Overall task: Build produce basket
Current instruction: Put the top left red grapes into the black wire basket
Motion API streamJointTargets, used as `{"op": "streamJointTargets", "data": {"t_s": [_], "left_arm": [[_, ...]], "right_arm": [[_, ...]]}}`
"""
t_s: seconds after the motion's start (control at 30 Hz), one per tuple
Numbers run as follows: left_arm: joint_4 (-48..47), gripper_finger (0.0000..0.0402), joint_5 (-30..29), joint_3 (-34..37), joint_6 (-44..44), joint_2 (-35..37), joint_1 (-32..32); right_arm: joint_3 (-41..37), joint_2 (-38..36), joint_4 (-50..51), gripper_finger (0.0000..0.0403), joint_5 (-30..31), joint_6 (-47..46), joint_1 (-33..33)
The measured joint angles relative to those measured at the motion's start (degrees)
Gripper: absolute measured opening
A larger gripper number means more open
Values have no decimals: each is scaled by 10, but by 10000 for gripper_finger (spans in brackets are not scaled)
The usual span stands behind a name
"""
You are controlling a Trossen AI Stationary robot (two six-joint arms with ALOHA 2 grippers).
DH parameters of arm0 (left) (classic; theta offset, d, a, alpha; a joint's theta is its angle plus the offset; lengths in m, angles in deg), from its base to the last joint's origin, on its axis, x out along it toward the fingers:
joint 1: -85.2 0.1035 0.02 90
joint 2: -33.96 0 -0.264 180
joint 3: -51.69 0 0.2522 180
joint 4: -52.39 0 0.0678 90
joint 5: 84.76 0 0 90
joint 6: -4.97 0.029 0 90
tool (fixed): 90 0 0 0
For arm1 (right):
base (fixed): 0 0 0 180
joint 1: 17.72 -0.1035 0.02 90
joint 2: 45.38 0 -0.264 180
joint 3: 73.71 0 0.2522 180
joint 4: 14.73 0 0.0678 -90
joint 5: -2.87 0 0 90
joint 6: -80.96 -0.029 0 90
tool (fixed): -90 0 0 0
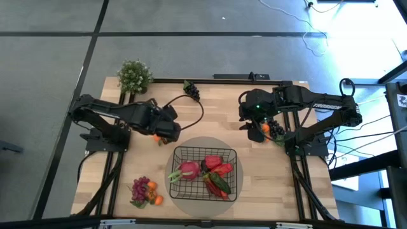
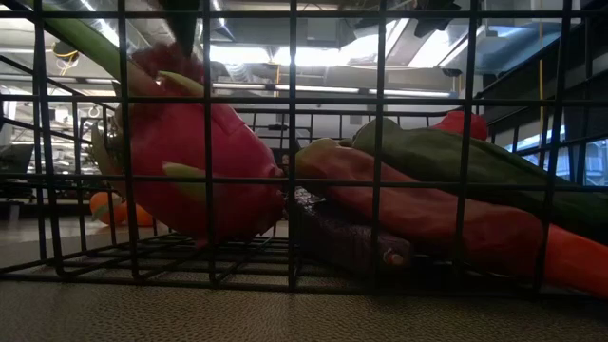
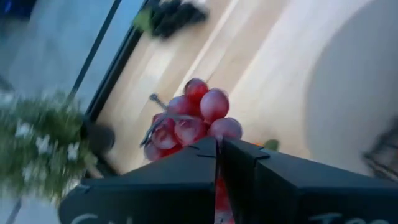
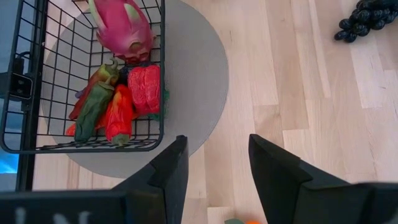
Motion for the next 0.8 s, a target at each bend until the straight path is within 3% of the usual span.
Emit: {"op": "streamJointTargets", "data": {"t_s": [0.17, 0.4, 0.8], "left_arm": [[51, 0, 3, -43, 74, 0, -42], [183, 0, 73, -45, 173, 0, -81], [344, 0, 94, -46, 160, -41, -111]], "right_arm": [[0, 0, -12, 154, 0, -1, 0], [0, 0, -20, 154, 48, -18, 0], [0, -14, -23, 154, 47, -10, -35]]}}
